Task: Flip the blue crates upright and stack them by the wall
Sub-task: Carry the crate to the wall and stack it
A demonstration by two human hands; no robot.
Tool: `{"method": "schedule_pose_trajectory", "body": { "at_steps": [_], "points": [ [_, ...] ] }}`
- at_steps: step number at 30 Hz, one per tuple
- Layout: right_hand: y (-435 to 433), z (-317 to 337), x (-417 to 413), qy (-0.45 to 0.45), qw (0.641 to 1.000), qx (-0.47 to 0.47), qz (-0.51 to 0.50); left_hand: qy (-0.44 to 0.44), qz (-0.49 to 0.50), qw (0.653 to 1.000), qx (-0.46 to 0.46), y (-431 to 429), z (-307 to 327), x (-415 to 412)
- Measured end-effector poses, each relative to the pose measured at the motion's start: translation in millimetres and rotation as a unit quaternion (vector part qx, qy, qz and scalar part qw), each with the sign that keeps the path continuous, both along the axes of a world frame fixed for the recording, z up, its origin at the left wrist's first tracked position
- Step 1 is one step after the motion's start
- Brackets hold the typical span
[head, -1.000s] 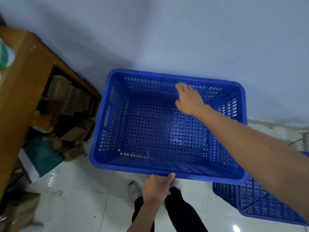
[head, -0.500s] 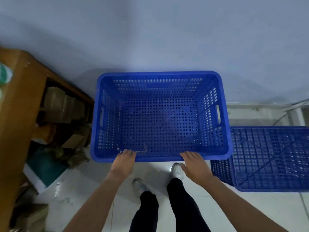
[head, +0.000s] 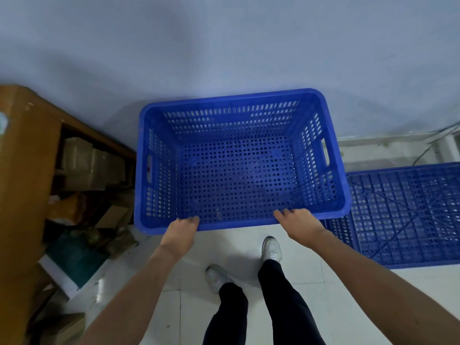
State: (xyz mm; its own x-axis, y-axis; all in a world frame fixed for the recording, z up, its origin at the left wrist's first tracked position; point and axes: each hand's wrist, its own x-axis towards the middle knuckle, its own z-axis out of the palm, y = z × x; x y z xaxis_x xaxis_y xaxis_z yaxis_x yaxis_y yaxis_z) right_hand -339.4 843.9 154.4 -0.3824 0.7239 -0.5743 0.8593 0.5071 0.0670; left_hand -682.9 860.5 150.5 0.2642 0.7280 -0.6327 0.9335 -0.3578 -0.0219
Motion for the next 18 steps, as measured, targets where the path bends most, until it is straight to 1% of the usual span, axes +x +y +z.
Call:
{"method": "schedule_pose_trajectory", "body": {
  "at_steps": [5, 13, 18],
  "points": [
    [13, 4, 0, -0.018, 1.0, 0.013, 0.013, 0.013, -0.011, 0.999, 0.04, 23, 4, 4],
    [15, 0, 1, -0.014, 0.998, 0.027, 0.056, 0.001, -0.003, 0.999, 0.046, 21, -4, -3],
    [21, -1, 7, -0.026, 0.998, 0.022, 0.052, -0.001, -0.003, 0.999, 0.046, 15, -16, 0]
  ]
}}
